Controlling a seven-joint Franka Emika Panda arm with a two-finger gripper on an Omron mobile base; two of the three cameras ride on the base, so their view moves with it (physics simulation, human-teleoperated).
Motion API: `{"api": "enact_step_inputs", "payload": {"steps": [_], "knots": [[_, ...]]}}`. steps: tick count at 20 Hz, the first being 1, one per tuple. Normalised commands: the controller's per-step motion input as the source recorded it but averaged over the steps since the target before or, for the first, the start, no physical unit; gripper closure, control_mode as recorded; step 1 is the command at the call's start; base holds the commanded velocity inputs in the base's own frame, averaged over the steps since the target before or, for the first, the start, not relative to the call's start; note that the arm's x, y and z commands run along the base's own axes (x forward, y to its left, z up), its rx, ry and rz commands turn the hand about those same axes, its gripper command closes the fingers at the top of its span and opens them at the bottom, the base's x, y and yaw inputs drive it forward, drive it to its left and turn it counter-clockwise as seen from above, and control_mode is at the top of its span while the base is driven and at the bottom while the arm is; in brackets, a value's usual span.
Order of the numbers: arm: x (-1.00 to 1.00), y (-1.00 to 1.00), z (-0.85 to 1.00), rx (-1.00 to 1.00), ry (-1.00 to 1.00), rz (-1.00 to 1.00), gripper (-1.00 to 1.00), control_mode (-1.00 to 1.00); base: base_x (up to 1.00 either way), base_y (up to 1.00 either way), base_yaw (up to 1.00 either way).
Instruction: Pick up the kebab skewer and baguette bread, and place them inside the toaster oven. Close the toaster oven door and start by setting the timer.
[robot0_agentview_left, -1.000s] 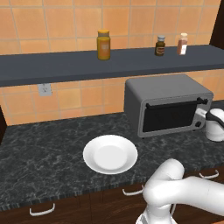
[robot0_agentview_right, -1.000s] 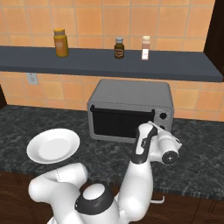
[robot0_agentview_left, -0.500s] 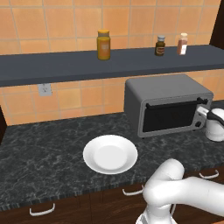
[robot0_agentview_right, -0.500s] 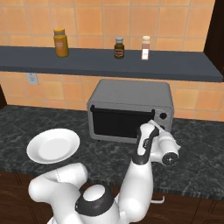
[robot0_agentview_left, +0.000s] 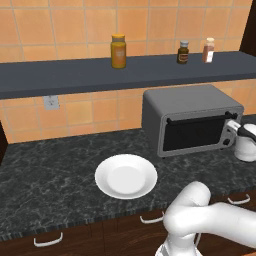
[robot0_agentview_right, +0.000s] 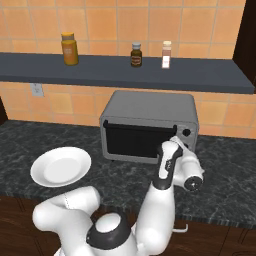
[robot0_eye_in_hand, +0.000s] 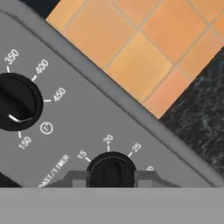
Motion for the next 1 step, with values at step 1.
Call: {"api": "enact_step_inputs", "payload": {"steps": [1], "knots": [[0.00,0.00,0.00,0.19,-0.01,-0.08,1.00,-1.00,0.00,0.00,0.00]]}}
